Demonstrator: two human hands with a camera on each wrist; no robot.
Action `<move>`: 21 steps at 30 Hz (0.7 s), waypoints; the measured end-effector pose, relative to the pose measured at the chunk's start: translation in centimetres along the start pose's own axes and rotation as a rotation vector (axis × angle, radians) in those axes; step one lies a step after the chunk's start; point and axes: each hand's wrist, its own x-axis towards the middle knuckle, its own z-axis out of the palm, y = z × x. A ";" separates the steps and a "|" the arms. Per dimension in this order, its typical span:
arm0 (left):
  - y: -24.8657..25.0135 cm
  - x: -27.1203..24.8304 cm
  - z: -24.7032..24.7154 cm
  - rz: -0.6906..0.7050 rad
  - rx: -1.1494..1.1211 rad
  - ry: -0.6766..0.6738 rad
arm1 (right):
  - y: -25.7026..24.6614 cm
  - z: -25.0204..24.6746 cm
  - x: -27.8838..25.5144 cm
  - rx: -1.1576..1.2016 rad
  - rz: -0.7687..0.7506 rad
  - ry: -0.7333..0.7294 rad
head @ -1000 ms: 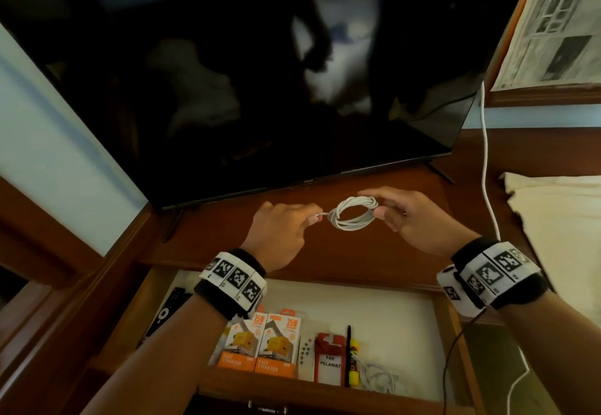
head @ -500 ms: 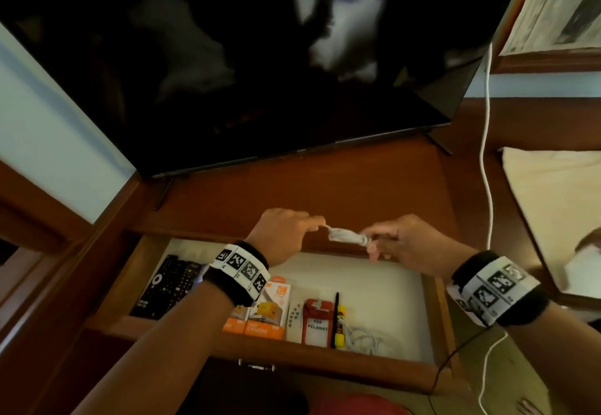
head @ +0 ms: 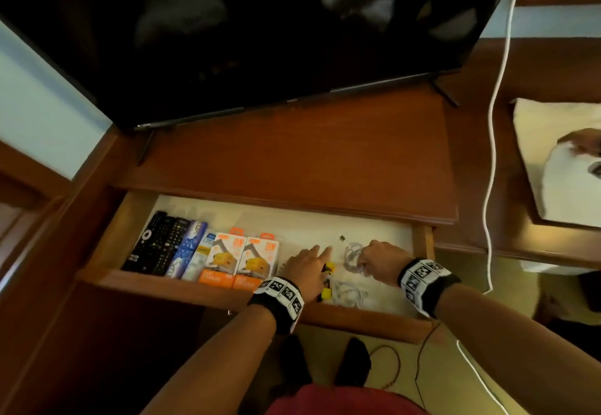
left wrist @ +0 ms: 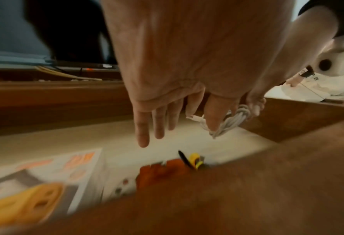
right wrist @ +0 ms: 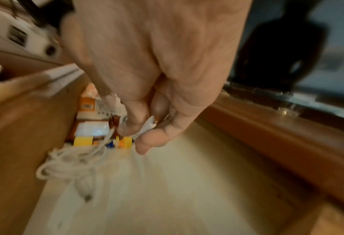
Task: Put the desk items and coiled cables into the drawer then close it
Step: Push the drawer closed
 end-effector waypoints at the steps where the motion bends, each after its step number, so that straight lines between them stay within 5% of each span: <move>1: -0.3 -0.6 0.7 -0.030 0.020 0.018 | 0.3 0.4 0.5 0.018 0.025 0.011; 11: -2.9 -2.9 5.6 -0.155 0.084 0.130 | 0.6 3.5 2.6 0.111 0.008 -0.023; 16: -2.6 -3.0 5.3 -0.157 0.097 0.143 | 1.2 3.4 2.1 -0.055 -0.010 -0.090; 21: -2.3 -3.6 4.9 -0.147 0.083 0.171 | 0.2 3.0 1.7 -0.214 -0.039 -0.005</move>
